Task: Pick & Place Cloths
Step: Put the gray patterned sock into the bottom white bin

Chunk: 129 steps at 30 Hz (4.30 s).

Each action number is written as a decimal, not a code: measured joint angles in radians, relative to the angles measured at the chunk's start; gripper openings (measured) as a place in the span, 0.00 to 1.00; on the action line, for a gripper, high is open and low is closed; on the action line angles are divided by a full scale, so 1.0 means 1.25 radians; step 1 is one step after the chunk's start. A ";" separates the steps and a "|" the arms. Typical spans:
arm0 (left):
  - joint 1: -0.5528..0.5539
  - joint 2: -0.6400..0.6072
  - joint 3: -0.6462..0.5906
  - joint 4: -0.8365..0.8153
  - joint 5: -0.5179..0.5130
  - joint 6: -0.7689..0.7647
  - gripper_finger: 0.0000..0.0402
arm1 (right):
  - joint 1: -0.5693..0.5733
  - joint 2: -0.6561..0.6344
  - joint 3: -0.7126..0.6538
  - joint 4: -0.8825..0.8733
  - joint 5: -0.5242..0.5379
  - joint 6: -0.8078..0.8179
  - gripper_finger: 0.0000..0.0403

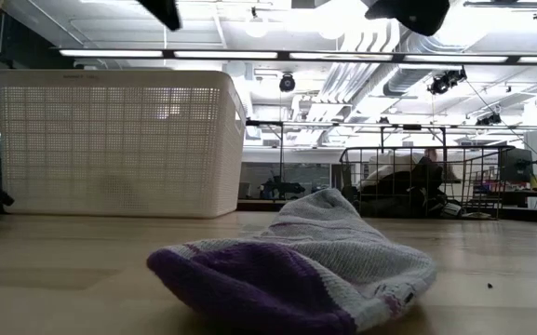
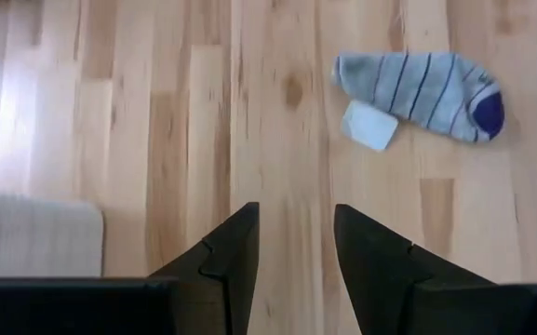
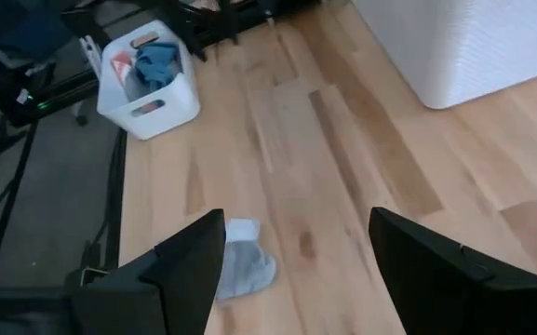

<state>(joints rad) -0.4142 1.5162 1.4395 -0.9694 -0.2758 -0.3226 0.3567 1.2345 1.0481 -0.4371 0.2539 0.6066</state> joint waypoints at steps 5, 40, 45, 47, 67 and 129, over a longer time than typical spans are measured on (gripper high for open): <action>0.057 -0.004 0.000 0.072 0.074 0.107 0.34 | 0.021 0.040 0.000 0.087 0.001 0.022 0.64; 0.105 -0.453 -0.515 0.588 0.290 -0.011 0.34 | 0.123 0.323 0.001 0.431 0.067 0.104 0.64; 0.106 -0.535 -0.551 0.582 0.287 -0.026 0.34 | 0.125 0.380 0.001 0.437 0.058 0.127 0.64; 0.106 -0.559 -0.560 0.570 0.288 -0.034 0.34 | 0.126 0.397 0.001 0.432 0.060 0.128 0.64; 0.106 -0.599 -0.564 0.498 0.288 -0.053 0.34 | 0.092 0.500 0.001 0.309 -0.001 -0.029 0.64; 0.106 -0.597 -0.563 0.560 0.238 -0.102 0.34 | 0.048 0.317 0.001 0.577 0.069 -0.089 0.01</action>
<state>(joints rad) -0.2818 0.7704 0.7361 -0.2699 0.0213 -0.4500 0.4165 1.6303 1.0492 0.2845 0.3406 0.4950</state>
